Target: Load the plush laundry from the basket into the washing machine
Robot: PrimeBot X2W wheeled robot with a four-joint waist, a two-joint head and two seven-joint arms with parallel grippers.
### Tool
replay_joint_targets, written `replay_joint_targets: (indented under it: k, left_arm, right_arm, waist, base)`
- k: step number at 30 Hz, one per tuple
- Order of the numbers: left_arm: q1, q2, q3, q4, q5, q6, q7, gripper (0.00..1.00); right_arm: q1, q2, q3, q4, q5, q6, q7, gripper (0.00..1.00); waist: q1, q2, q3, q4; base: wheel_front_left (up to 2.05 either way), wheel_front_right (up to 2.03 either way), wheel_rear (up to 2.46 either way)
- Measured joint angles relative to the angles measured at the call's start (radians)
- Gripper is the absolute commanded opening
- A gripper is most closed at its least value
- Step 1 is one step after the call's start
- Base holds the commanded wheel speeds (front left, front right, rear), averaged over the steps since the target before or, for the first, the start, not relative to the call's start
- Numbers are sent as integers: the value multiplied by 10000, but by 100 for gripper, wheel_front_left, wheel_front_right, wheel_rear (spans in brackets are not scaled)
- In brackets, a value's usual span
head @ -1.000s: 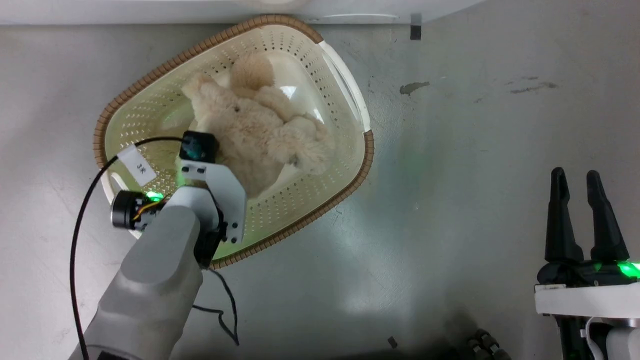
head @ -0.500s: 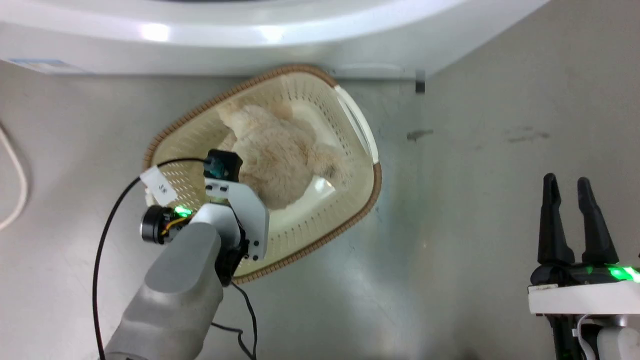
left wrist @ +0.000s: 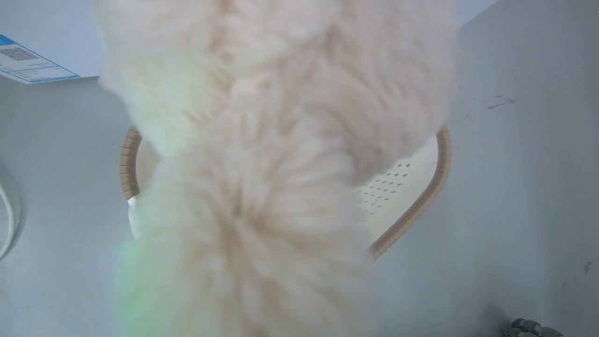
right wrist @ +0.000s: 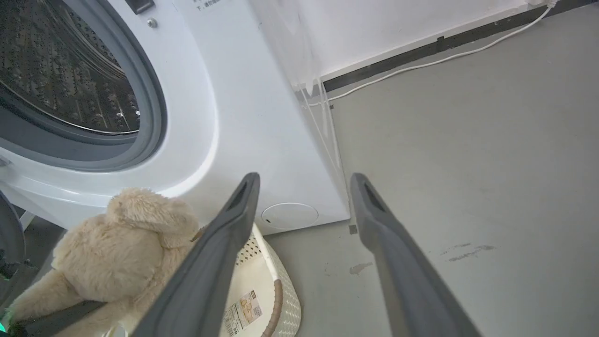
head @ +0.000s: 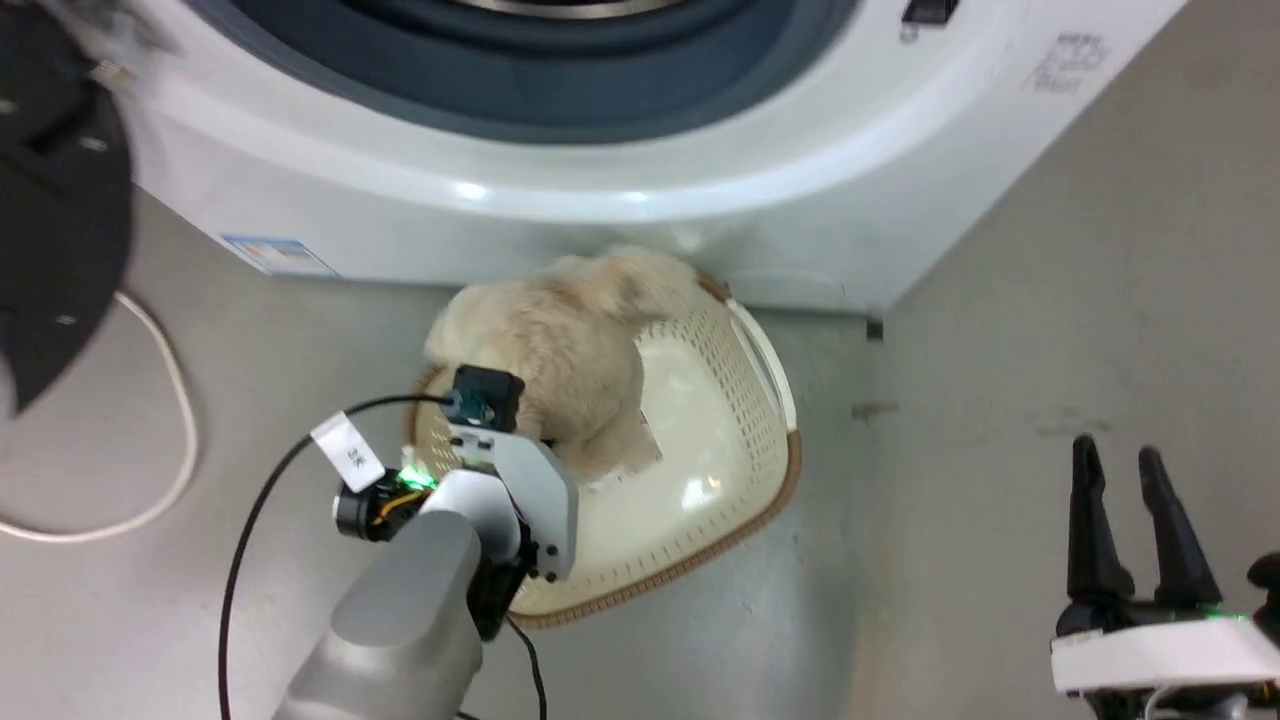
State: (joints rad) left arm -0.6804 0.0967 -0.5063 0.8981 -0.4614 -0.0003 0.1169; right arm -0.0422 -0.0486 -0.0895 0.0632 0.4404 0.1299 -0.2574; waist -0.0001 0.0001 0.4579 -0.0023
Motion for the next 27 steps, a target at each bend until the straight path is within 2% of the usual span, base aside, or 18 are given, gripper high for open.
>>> replay_joint_targets:
  k: [9,16,22,27]
  left_arm:
    - [704,-40,-188,-823,6,-13,-855,0]
    - [877,136,-249,-1707,36,194,-1183,0]
    - [874,341,-259,-2493,194,439,-1277,0]
    - [848,704,-117,-3066,385,871,-1450,0]
  right_arm:
    - [627,2,-98,249,-10,0,0,100]
    - [1039,2,-123,360,-8,0,0,100]
    - [1377,2,-134,439,12,0,0,100]
    - [1426,2,-121,472,96,0,0,100]
  waist:
    - [-1,-1,-1641,498]
    - [-2,0,-2612,757]
    - [-1,0,-3193,780]
    - [-1,-1,-3486,629]
  base:
    - [0,0,0]
    - [0,0,0]
    - [0,0,0]
    - [0,0,0]
